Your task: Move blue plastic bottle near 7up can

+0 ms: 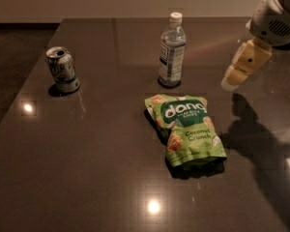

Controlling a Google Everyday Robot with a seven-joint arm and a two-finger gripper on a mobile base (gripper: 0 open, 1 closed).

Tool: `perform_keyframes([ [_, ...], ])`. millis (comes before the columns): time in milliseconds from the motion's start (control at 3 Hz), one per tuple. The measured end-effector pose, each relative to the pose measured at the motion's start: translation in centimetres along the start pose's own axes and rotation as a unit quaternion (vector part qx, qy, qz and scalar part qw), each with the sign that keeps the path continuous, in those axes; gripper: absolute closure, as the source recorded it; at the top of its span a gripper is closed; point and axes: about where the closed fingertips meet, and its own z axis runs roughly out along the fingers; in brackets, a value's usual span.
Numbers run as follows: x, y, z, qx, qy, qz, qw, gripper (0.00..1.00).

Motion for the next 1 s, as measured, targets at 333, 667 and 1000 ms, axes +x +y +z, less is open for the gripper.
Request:
perform_keyframes([
  [333,-2.1,-2.6,1.8,0.017,-0.032,0.042,0.9984,0.0],
  [667,-4.4,-4.4,3.4,0.03,-0.06,0.065,0.9956,0.0],
  [1000,-7.0,-5.2,5.5,0.025,-0.083,0.075,0.9934,0.0],
])
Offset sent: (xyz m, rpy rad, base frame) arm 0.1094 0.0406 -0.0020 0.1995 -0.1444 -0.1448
